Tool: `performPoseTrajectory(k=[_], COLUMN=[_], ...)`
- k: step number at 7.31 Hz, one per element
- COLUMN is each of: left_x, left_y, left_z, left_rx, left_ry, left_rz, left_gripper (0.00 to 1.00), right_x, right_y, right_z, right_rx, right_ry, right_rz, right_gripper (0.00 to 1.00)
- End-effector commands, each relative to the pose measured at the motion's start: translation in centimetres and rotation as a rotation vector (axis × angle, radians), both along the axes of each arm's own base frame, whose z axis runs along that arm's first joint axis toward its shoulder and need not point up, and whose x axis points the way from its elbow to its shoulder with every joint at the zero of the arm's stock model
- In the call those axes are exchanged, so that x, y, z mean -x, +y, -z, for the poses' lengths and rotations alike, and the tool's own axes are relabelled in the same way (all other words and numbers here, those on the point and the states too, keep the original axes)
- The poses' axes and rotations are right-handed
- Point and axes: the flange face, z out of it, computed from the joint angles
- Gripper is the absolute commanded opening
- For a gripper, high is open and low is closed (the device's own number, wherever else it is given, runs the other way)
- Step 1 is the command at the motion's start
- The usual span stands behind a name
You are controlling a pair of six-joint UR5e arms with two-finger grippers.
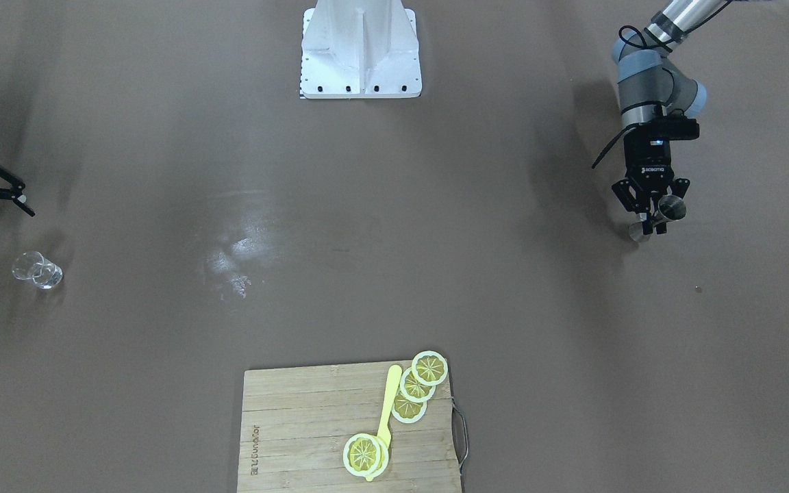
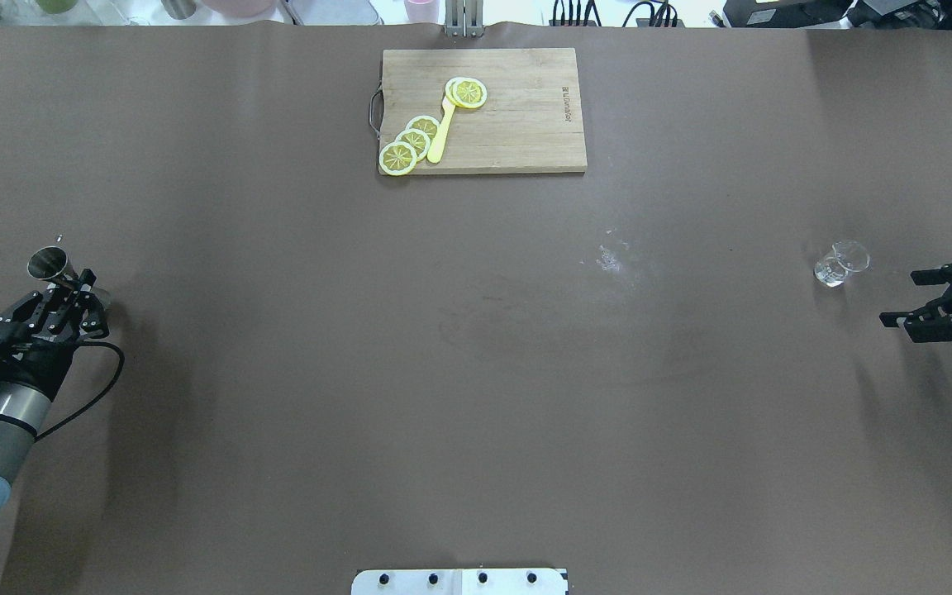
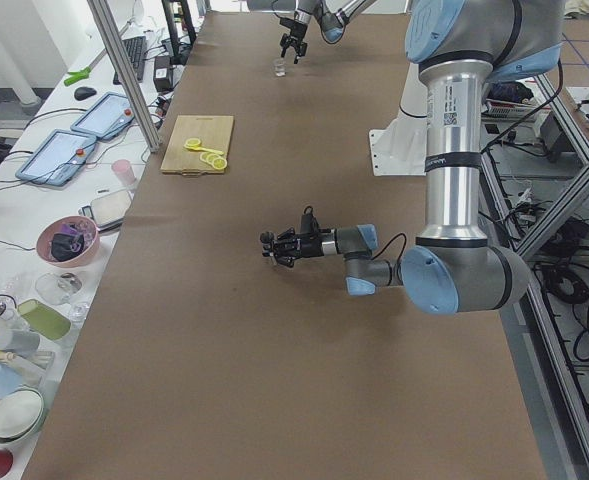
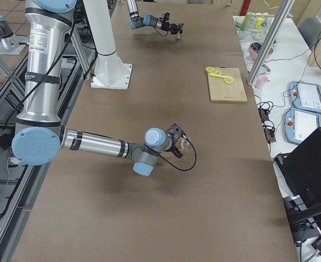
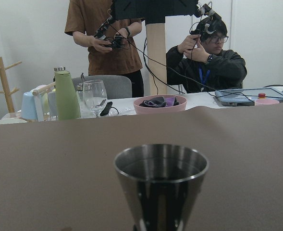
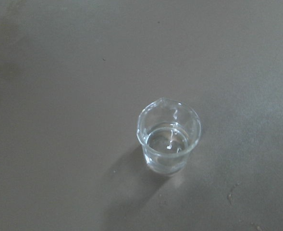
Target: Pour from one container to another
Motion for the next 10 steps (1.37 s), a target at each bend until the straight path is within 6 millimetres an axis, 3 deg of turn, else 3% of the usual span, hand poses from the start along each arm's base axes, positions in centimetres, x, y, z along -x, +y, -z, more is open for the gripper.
performPoseTrajectory(k=[1,2,4,5,7,8,9,10], left_x=[0.0,-0.2,-0.2,-0.2,-0.2,-0.2,-0.3,-0.3], left_y=[0.0,0.1,0.1,0.1,0.2,0.2,0.2,0.2], left_z=[-0.3,-0.4,-0.3,-0.2,-0.2,-0.2,-0.2,-0.2], left_rx=[0.002,0.003,0.003,0.003,0.004,0.004,0.005,0.005], left_ry=[-0.005,-0.008,-0.006,-0.004,-0.004,-0.004,-0.007,-0.007], left_rz=[-0.001,-0.005,-0.007,-0.008,-0.011,-0.013,-0.016,-0.016], left_gripper=[0.00,0.02,0.07,0.10,0.34,0.51,0.55,0.60], right_x=[-2.6,-4.2,-6.0,-7.4,-9.5,-10.9,-14.1,-15.9], right_y=[1.1,2.1,3.0,2.6,0.6,1.0,1.2,1.2], right_z=[-0.2,-0.6,4.4,5.2,5.9,4.9,3.8,3.9], right_rx=[0.110,0.197,0.418,0.522,0.742,0.833,0.891,0.933], right_ry=[0.017,0.029,0.093,0.114,0.169,0.190,0.175,0.178], right_rz=[0.003,0.005,-0.015,-0.047,-0.110,-0.138,-0.212,-0.258], right_gripper=[1.00,1.00,1.00,1.00,1.00,1.00,1.00,1.00])
